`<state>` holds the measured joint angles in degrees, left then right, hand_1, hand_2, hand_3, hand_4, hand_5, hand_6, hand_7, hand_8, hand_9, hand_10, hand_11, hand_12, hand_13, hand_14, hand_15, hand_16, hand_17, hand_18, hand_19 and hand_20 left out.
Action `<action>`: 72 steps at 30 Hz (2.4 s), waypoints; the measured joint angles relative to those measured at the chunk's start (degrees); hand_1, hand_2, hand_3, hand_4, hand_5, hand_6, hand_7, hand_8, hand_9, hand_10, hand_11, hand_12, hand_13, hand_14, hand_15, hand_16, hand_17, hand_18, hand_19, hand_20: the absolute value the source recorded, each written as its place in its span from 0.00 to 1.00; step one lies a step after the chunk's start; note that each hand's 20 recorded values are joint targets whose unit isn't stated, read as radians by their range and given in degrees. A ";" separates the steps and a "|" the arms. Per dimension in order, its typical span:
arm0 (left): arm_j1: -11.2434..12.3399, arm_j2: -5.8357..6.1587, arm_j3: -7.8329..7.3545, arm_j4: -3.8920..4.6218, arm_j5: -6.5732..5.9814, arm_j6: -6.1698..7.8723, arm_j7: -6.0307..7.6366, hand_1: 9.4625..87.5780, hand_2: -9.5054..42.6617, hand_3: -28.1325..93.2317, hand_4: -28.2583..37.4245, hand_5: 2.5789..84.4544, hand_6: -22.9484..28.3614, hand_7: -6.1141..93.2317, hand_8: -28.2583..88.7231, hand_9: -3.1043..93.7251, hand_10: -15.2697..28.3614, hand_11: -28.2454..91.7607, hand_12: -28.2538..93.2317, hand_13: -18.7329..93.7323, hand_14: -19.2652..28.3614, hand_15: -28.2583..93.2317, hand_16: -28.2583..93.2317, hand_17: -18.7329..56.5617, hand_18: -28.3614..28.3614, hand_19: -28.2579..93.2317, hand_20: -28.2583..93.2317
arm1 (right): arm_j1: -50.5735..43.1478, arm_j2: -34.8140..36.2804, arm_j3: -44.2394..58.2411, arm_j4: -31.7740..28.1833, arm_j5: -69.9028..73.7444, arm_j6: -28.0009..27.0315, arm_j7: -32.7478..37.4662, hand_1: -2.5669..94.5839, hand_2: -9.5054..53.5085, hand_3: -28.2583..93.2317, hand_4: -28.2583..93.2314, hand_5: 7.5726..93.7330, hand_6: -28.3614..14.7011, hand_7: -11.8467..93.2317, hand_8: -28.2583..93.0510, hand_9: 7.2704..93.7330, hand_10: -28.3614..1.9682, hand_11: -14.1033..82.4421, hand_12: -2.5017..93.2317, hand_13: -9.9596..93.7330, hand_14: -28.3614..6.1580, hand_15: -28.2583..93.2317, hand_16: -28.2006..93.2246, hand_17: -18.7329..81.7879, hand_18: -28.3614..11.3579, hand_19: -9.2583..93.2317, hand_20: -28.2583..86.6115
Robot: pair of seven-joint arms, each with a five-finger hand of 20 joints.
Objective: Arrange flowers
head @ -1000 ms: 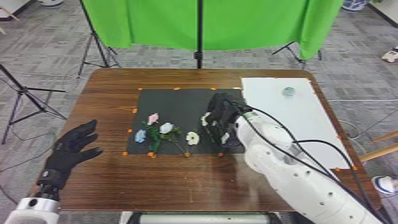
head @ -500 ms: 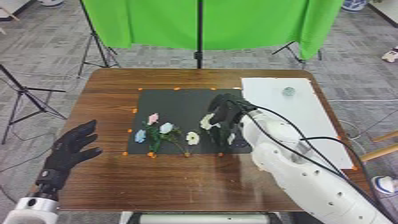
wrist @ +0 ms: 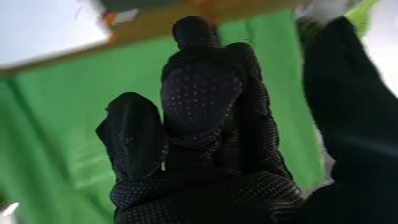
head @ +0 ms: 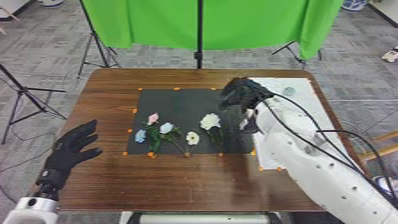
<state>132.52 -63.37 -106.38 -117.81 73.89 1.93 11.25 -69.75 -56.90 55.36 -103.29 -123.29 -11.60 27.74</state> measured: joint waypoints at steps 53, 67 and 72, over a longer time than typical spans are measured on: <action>-0.09 -0.35 0.30 -0.15 0.00 0.16 -0.12 0.51 0.00 0.75 0.36 0.35 0.48 0.24 0.16 0.31 0.53 0.37 0.34 0.43 0.66 0.37 0.25 0.37 0.66 0.27 0.41 | 0.58 4.41 2.57 14.70 12.02 25.58 7.69 0.65 0.00 0.73 0.08 0.83 0.65 0.32 0.29 0.95 0.64 0.25 0.48 0.97 0.77 0.76 0.53 0.81 0.33 1.00 0.78; -0.99 0.27 0.30 0.08 -0.01 -0.03 -0.26 0.51 0.00 0.75 0.37 0.35 0.48 0.24 0.16 0.32 0.53 0.37 0.35 0.42 0.67 0.37 0.25 0.37 0.66 0.27 0.41 | -12.40 0.70 10.85 -6.30 42.59 34.09 2.28 0.64 0.00 0.73 0.08 0.84 0.64 0.30 0.31 0.95 0.64 0.24 0.48 0.97 0.78 0.75 0.54 0.81 0.34 1.00 0.78; -0.99 0.25 0.30 0.08 -0.01 -0.10 -0.26 0.51 0.00 0.75 0.36 0.35 0.48 0.24 0.16 0.32 0.53 0.37 0.35 0.42 0.67 0.37 0.25 0.37 0.66 0.27 0.40 | -16.13 -3.31 9.94 -6.18 41.55 34.43 1.99 0.64 0.00 0.73 0.08 0.83 0.64 0.31 0.31 0.95 0.63 0.24 0.48 0.97 0.78 0.75 0.54 0.81 0.34 1.00 0.78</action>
<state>131.53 -63.11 -106.08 -117.73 73.88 1.83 10.99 -85.89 -60.21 65.30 -109.47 -81.74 22.82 29.73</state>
